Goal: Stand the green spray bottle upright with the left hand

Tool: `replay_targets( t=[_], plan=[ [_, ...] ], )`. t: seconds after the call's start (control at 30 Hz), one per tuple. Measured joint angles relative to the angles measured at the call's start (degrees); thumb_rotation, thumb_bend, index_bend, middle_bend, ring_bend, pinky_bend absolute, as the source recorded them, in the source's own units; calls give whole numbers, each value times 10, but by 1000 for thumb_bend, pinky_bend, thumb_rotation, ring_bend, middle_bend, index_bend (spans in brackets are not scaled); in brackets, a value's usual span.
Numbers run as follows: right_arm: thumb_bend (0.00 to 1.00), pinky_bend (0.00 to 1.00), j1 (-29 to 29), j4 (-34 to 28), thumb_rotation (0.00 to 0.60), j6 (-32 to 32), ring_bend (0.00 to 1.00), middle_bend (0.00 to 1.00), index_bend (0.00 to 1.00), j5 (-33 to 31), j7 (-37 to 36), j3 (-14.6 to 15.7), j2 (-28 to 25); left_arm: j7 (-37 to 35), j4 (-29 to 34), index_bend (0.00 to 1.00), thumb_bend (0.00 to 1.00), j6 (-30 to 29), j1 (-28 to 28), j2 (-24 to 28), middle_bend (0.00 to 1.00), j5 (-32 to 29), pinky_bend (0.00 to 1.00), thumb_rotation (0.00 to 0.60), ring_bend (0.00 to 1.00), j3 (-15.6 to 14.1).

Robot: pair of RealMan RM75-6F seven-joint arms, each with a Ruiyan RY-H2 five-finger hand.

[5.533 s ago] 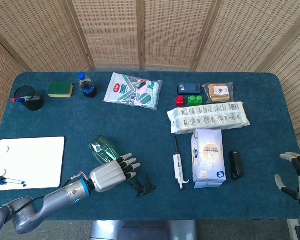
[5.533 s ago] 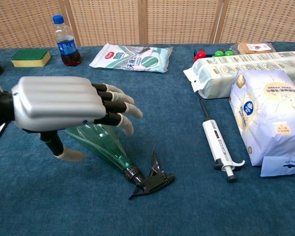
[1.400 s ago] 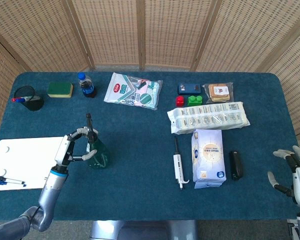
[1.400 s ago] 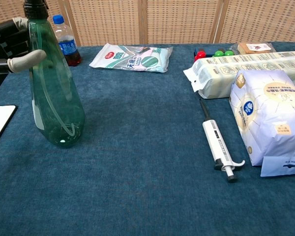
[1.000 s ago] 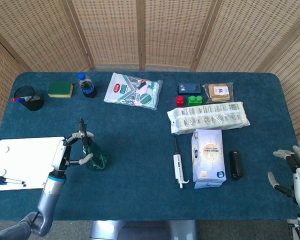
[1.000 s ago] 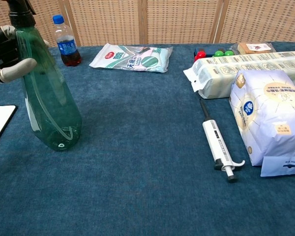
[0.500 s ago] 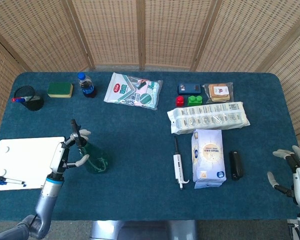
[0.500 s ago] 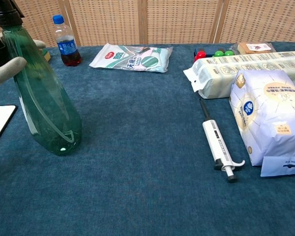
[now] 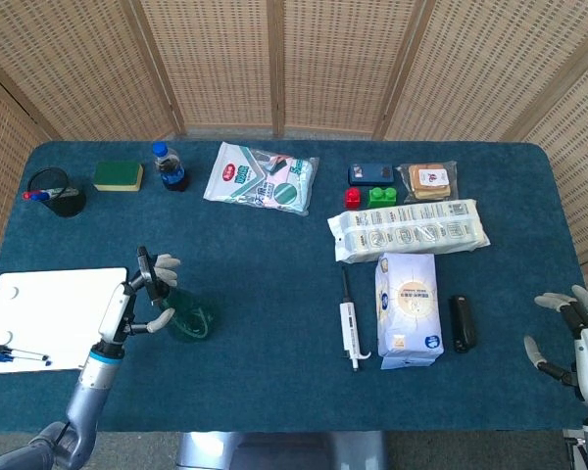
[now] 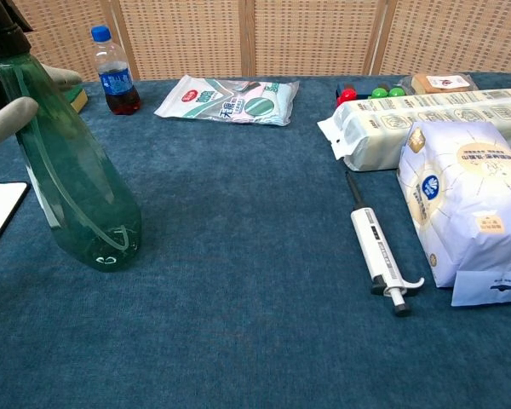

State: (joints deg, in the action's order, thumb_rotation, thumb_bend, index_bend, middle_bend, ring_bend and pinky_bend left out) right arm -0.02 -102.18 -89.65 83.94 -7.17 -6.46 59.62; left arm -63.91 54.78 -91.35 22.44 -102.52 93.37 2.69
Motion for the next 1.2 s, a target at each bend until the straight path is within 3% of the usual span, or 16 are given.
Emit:
replay_targets(
  t=[0.47,1.2],
  plan=[
    [376,164,1,0,600,-2,107,302,297,2,-1,-1,0,11,-4,252,298,-4,-5,2,206,3,350,221,131,-5],
    [376,165,9,-6,600,12,107,303,297,0,8,0,-2,25,17,263,298,-29,-38,52,210,7,353,207,140,-23]
  ],
)
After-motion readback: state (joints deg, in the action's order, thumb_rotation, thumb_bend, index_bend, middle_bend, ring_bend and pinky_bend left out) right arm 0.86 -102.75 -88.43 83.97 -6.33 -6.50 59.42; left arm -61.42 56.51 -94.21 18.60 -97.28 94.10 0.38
